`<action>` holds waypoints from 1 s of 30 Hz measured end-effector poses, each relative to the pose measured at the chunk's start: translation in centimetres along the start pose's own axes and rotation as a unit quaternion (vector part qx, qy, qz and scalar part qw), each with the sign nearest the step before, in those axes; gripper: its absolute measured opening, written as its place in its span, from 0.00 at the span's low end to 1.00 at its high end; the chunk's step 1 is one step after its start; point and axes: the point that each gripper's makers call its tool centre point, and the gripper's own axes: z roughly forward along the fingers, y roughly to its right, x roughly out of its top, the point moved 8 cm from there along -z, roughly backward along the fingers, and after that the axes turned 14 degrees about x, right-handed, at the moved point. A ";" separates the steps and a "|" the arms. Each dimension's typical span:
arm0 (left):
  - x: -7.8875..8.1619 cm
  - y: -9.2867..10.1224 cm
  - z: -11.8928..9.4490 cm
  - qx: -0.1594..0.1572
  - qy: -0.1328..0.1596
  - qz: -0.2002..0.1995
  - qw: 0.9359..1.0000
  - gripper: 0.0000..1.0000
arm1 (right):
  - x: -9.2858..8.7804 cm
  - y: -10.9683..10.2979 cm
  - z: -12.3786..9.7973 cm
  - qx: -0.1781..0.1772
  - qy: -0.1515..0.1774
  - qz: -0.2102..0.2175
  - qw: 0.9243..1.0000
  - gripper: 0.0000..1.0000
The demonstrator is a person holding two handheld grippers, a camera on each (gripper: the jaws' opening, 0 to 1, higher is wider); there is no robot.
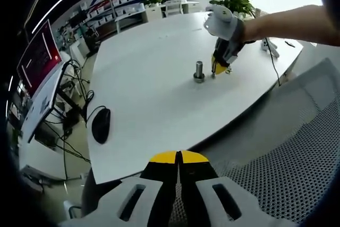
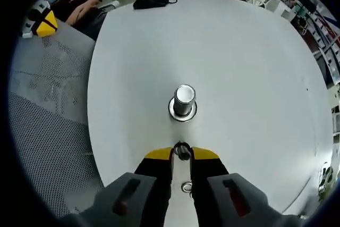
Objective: Place the washer onto the threaded stud by aligning its center hole with the stud, sliding it down to the base, and recovering from edge contact or off-axis alignment until the washer reaches the visible bottom stop.
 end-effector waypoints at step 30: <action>0.0 0.0 -0.1 0.001 0.005 0.000 1.000 0.00 | -2.8 -0.5 0.4 0.002 0.005 0.004 1.000 0.26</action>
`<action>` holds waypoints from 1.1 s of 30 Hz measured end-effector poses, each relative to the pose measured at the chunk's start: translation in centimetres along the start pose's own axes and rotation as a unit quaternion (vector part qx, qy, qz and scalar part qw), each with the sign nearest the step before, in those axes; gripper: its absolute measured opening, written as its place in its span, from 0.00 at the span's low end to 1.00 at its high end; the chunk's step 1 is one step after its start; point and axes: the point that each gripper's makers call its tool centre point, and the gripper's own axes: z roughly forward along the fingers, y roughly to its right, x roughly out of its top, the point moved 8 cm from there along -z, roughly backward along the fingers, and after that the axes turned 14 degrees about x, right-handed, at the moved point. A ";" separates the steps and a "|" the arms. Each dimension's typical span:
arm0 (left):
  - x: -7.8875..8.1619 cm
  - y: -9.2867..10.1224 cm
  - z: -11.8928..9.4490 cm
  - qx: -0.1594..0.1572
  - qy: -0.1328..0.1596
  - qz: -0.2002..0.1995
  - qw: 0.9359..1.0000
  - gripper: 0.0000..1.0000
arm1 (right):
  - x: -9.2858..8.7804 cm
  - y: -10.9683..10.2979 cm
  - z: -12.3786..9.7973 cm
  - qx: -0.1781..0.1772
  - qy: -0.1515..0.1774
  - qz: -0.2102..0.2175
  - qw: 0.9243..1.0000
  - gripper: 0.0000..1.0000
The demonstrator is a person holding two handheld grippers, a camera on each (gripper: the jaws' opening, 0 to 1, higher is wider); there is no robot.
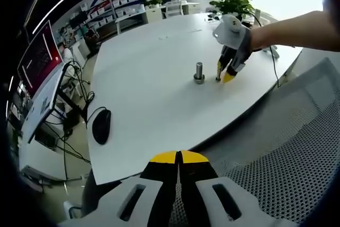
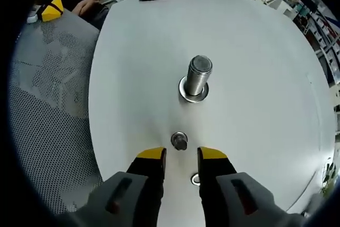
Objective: Place the washer onto the threaded stud by aligning its center hole with the stud, sliding it down to the base, and recovering from edge contact or off-axis alignment until the washer reaches the visible bottom stop.
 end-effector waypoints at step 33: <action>0.0 0.0 0.1 -0.003 -0.002 0.002 1.000 0.00 | -4.0 0.9 -0.9 -0.003 0.016 0.052 0.999 0.24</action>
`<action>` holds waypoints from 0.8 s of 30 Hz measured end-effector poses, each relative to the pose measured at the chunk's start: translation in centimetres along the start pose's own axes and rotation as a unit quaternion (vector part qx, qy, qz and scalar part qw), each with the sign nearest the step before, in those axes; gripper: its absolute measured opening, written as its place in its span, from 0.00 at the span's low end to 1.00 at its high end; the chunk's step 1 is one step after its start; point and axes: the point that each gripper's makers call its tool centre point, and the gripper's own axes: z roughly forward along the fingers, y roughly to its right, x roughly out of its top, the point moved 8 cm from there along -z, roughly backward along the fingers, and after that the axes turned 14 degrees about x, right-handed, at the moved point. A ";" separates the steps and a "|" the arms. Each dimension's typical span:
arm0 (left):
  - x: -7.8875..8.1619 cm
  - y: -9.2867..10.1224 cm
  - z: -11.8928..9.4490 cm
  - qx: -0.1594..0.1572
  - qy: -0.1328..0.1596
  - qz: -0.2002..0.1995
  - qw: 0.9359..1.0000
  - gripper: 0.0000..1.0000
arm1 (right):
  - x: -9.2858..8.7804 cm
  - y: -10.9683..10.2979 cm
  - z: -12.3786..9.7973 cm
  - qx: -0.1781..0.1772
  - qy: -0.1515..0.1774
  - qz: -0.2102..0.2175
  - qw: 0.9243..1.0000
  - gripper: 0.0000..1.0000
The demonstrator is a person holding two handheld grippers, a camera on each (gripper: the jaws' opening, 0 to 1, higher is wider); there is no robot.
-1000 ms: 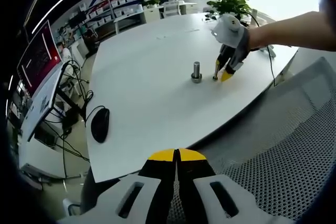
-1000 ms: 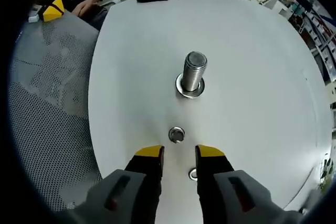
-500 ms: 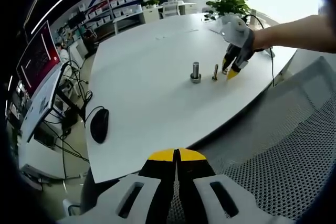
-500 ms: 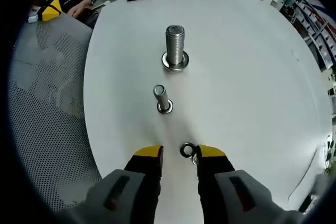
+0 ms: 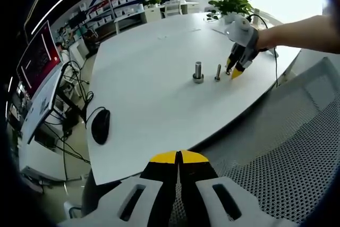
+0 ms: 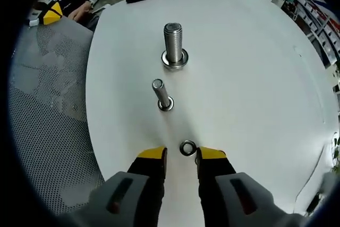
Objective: Place the washer onto the threaded stud by aligning its center hole with the stud, sliding it down to the base, and recovering from edge contact or off-axis alignment until the washer reaches the visible bottom stop.
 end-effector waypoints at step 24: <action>0.2 0.0 0.1 0.001 0.002 -0.002 1.000 0.00 | 0.4 0.5 0.3 -0.016 -0.016 -0.015 1.000 0.03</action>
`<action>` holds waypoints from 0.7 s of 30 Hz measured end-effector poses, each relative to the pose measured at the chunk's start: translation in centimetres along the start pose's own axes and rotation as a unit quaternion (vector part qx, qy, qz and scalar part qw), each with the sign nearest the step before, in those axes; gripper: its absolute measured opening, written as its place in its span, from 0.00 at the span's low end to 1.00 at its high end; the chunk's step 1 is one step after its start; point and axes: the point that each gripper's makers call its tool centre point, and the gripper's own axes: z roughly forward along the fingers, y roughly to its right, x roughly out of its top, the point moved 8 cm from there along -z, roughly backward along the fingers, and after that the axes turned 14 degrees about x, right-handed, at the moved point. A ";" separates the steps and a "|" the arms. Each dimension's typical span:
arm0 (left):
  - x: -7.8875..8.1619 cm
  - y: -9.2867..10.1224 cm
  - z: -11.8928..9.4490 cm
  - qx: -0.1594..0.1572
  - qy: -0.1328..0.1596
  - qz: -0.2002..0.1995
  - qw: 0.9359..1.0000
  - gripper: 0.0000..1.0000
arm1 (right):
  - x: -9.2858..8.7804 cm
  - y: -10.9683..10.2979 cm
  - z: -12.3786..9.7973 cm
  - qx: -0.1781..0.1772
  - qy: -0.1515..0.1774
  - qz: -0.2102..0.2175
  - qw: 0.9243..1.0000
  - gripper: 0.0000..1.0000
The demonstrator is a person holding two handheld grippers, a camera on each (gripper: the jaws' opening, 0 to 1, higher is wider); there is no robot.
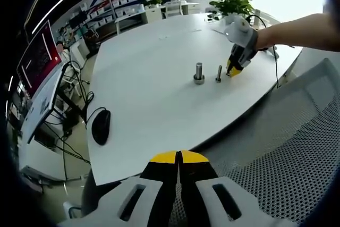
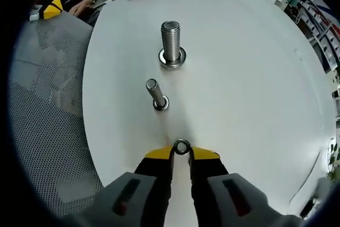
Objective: Place the washer onto the threaded stud by aligning its center hole with the stud, sliding it down to the base, and recovering from edge contact or off-axis alignment until the washer reaches the visible bottom stop.
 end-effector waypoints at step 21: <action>0.1 -0.2 0.1 -0.003 0.005 -0.002 1.000 0.00 | 1.0 0.1 0.1 -0.018 -0.037 -0.021 0.999 0.04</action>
